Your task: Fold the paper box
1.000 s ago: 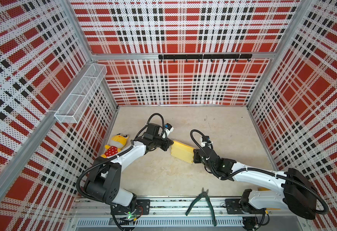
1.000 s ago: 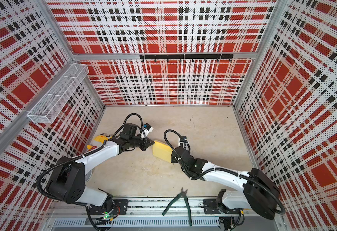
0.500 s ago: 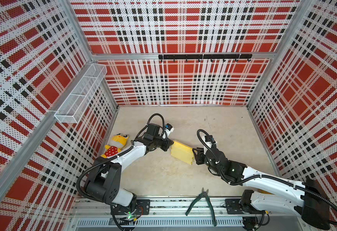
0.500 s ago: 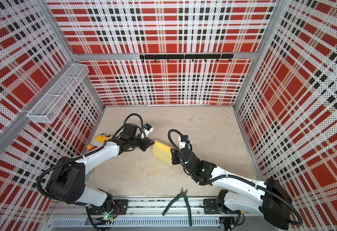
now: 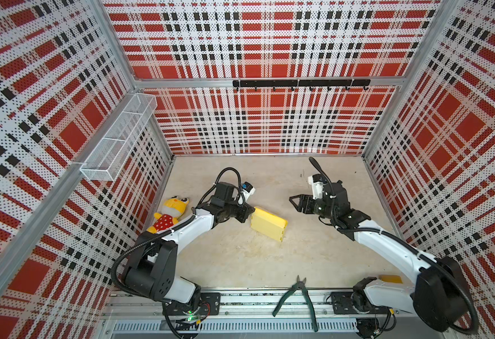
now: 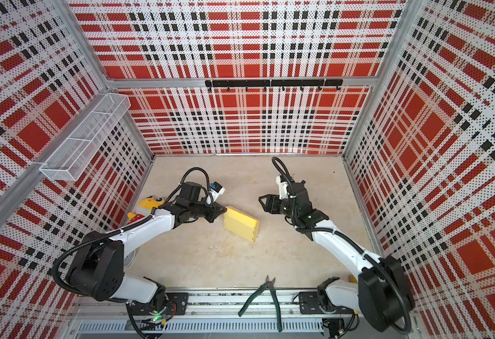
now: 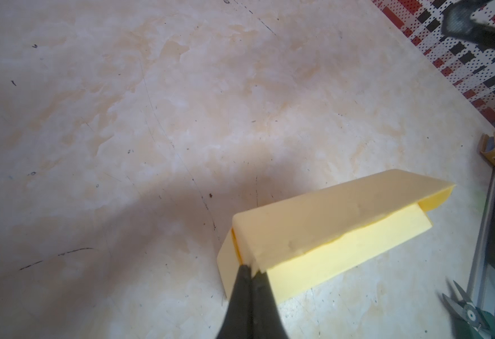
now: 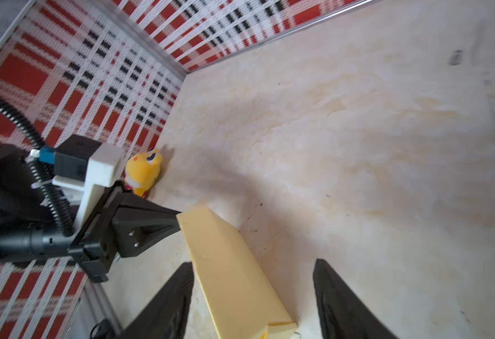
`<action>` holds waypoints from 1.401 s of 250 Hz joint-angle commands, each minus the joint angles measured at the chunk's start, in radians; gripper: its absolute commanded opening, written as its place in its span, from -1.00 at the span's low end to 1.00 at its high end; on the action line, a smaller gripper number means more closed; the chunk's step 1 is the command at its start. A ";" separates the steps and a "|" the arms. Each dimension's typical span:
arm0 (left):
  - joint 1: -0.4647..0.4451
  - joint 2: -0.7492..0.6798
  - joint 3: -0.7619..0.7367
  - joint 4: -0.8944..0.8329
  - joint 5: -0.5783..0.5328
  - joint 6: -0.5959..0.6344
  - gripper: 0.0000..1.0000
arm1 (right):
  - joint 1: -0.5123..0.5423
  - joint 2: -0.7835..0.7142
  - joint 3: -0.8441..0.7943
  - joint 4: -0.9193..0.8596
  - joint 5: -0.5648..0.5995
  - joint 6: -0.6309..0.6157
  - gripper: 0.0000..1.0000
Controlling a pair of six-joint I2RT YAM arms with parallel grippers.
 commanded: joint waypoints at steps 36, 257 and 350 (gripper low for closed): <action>0.013 -0.016 -0.044 -0.058 -0.010 -0.008 -1.00 | -0.020 0.184 0.124 -0.053 -0.337 -0.154 0.41; 0.021 -0.015 -0.045 -0.055 -0.011 -0.017 -1.00 | 0.039 0.375 0.131 -0.063 -0.407 -0.171 0.16; 0.021 -0.013 -0.045 -0.054 -0.013 -0.018 -1.00 | 0.070 0.383 0.127 -0.084 -0.376 -0.205 -0.01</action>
